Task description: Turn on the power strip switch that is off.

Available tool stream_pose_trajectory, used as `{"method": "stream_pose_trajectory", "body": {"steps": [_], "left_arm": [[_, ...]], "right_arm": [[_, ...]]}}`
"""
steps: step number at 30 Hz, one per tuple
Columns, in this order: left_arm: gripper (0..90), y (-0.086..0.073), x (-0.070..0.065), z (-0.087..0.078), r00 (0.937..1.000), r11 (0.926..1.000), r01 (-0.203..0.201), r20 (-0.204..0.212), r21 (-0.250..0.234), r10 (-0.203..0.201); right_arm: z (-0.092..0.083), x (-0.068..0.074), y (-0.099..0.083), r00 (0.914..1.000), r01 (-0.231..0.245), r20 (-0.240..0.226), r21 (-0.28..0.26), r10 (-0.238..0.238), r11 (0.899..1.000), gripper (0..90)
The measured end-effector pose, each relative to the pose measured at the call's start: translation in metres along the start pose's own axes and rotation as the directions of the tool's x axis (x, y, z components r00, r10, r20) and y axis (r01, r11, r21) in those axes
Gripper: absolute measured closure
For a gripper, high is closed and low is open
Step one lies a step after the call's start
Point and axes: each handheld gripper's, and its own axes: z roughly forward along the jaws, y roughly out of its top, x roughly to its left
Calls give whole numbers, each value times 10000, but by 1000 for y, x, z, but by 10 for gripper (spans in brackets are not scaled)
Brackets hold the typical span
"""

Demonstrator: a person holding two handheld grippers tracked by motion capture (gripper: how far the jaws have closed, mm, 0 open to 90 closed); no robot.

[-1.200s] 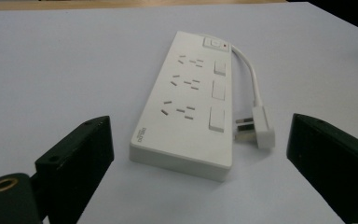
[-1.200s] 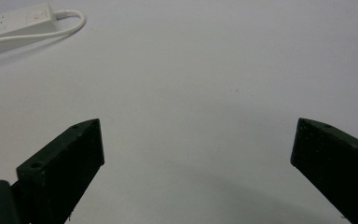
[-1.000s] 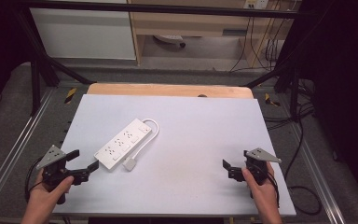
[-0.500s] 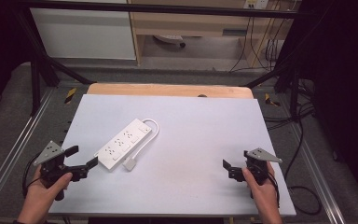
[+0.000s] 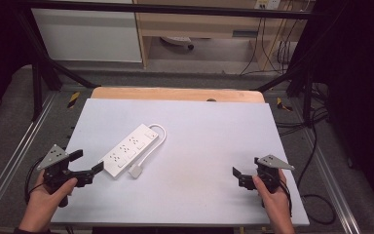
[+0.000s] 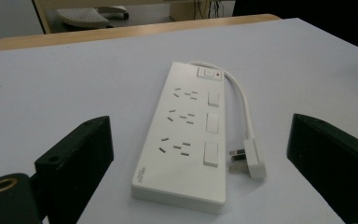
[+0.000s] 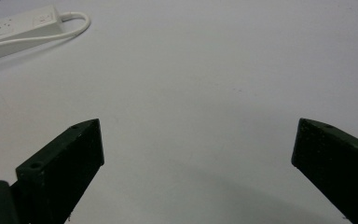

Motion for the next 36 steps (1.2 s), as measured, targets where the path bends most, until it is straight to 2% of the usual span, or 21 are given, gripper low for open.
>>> {"method": "stream_pose_trajectory", "body": {"steps": [15, 19, 36], "left_arm": [[65, 15, -8, 5, 9996, 9996, -161, 246, -218, 166], [65, 20, -11, 9, 9991, 9994, -297, 310, -171, 303], [61, 34, -20, 23, 9985, 9991, -431, 345, -55, 433]], "right_arm": [[0, 0, 0, 10000, 29, 24, -46, -29, 10000, 27], [-1, 0, 0, 10000, 32, 13, -69, -31, 10000, 27], [-3, 0, 1, 10000, -53, -76, -164, 52, 9999, 26]]}}
